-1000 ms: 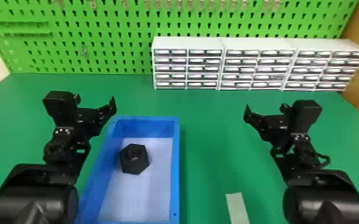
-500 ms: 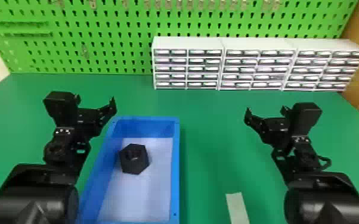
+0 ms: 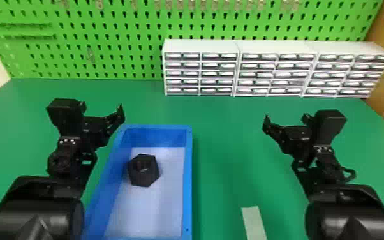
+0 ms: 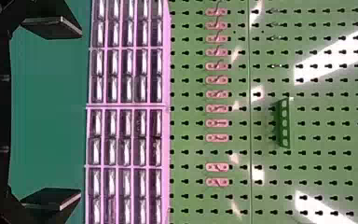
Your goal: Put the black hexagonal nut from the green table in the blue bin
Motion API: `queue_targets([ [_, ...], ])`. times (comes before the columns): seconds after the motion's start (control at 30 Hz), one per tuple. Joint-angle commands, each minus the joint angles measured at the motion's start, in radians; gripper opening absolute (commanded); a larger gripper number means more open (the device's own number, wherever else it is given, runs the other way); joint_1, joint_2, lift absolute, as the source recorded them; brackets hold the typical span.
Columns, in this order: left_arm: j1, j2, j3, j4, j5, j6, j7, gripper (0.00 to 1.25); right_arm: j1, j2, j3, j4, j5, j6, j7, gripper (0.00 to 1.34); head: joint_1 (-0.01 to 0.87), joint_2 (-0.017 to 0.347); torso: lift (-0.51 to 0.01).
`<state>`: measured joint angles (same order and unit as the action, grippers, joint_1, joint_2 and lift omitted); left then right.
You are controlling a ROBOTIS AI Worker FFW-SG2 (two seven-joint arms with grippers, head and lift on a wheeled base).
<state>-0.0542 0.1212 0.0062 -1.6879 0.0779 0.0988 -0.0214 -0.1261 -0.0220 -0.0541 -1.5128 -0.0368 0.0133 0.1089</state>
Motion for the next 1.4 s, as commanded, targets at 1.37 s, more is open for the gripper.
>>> queue_targets([
  [1.37, -0.003, 0.0, -0.005, -0.001, -0.007, 0.001, 0.0, 1.01, -0.004, -0.006, 0.01, -0.004, 0.003, 0.016, 0.0, 1.23, 0.686, 0.052, -0.097],
])
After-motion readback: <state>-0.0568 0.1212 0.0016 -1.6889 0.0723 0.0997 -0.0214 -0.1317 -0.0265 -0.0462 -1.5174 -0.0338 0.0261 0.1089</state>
